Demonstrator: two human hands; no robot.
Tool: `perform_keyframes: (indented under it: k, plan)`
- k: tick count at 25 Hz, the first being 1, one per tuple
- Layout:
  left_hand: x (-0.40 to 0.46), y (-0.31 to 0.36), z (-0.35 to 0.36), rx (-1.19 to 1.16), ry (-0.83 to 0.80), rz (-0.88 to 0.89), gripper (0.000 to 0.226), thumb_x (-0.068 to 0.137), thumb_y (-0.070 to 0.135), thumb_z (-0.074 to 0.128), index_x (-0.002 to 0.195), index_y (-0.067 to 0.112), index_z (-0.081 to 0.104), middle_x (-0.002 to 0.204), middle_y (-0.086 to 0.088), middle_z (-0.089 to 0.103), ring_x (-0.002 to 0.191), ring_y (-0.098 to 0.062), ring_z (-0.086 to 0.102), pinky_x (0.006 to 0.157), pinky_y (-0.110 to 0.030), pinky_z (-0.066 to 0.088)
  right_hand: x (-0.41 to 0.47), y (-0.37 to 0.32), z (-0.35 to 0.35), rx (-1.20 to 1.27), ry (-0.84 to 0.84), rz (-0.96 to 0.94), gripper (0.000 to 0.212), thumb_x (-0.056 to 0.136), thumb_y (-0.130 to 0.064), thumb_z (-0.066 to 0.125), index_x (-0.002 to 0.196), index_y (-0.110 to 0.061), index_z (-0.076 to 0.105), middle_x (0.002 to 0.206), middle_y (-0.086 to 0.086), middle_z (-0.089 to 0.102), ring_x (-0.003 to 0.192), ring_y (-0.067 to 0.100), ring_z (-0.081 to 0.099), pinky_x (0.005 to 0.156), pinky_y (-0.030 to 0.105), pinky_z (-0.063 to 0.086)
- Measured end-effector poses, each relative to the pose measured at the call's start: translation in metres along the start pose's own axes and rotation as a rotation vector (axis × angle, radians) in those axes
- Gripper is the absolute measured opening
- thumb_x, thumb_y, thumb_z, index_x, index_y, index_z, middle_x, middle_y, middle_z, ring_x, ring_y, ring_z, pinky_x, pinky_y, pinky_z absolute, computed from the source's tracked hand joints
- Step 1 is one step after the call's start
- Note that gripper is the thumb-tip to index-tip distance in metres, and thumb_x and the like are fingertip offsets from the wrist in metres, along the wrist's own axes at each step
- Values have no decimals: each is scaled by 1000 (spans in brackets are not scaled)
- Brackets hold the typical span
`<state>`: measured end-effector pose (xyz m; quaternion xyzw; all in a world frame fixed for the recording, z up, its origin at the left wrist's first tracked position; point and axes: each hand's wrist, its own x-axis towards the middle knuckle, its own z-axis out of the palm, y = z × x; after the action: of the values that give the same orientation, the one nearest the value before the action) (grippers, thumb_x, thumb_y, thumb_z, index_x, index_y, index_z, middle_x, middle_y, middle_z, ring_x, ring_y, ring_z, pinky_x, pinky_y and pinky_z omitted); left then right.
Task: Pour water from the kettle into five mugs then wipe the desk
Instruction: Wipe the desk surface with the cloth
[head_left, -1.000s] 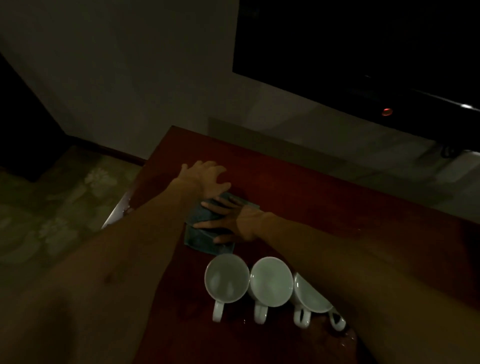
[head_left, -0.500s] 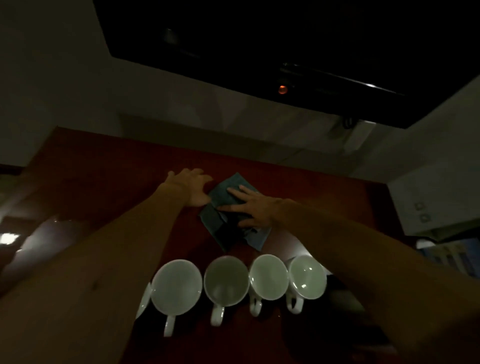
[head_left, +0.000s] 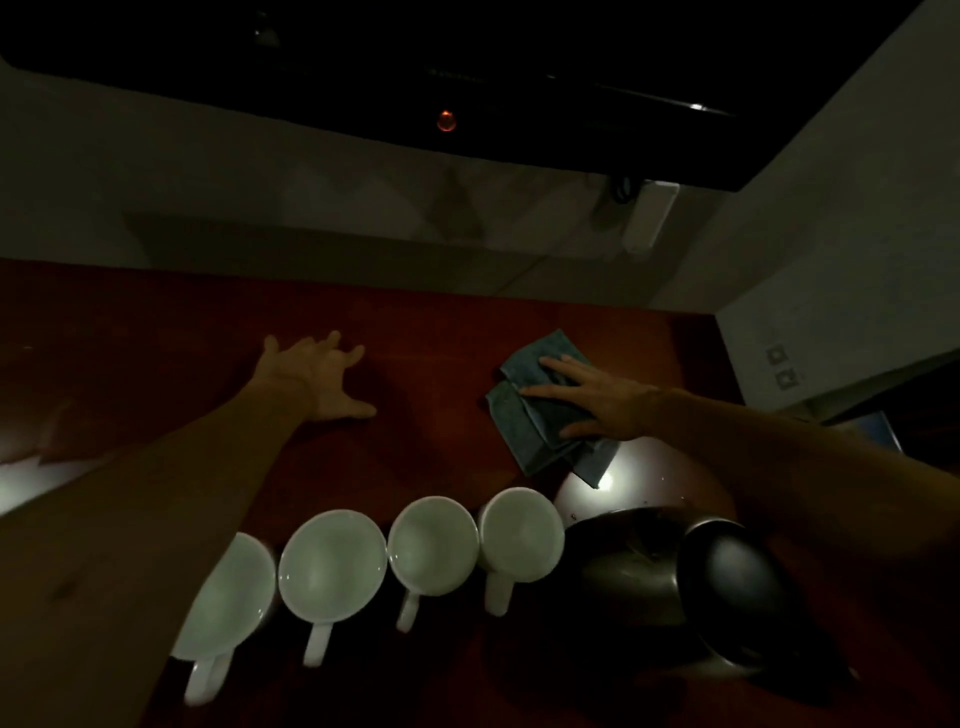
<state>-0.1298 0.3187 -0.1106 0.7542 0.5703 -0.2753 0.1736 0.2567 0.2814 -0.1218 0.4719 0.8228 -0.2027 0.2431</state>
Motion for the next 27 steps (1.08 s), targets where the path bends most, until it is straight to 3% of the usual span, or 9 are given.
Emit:
perform_keyframes:
  k: [5,9,16,19,27]
  plan:
    - [21,71,-24,22,144,210,100,80,79,50,157,41,-1,167,0,-5,153,-30,1,118,-61,5,-23,19,16,33,33,15,73,94,-50,56,152,-46,12,166,4,-9,152,34,-4,121,54,16]
    - [38,139,-31,22,69,290,98,81,79,49,157,40,2,167,-2,-5,153,-29,1,118,-62,4,-45,31,32,67,37,56,75,94,-48,57,154,-44,13,166,4,-10,152,34,-5,120,51,15]
    - [43,136,-29,72,9,265,88,88,73,46,156,44,0,167,-1,-10,153,-28,-2,117,-64,6,-118,56,81,174,22,146,80,94,-42,61,145,-58,2,164,-5,-17,151,24,-15,120,58,16]
    - [42,139,-34,89,-4,266,84,90,71,44,156,43,1,167,-1,-8,153,-29,0,118,-63,8,-141,55,94,210,-2,199,80,95,-40,60,149,-54,2,164,-6,-20,150,23,-17,120,58,13]
    - [42,139,-36,96,-9,273,69,99,59,35,156,41,2,167,-2,-7,153,-29,2,118,-59,10,-121,44,85,24,-20,81,83,96,-51,50,143,-60,-18,159,-8,-31,146,22,-25,122,51,3]
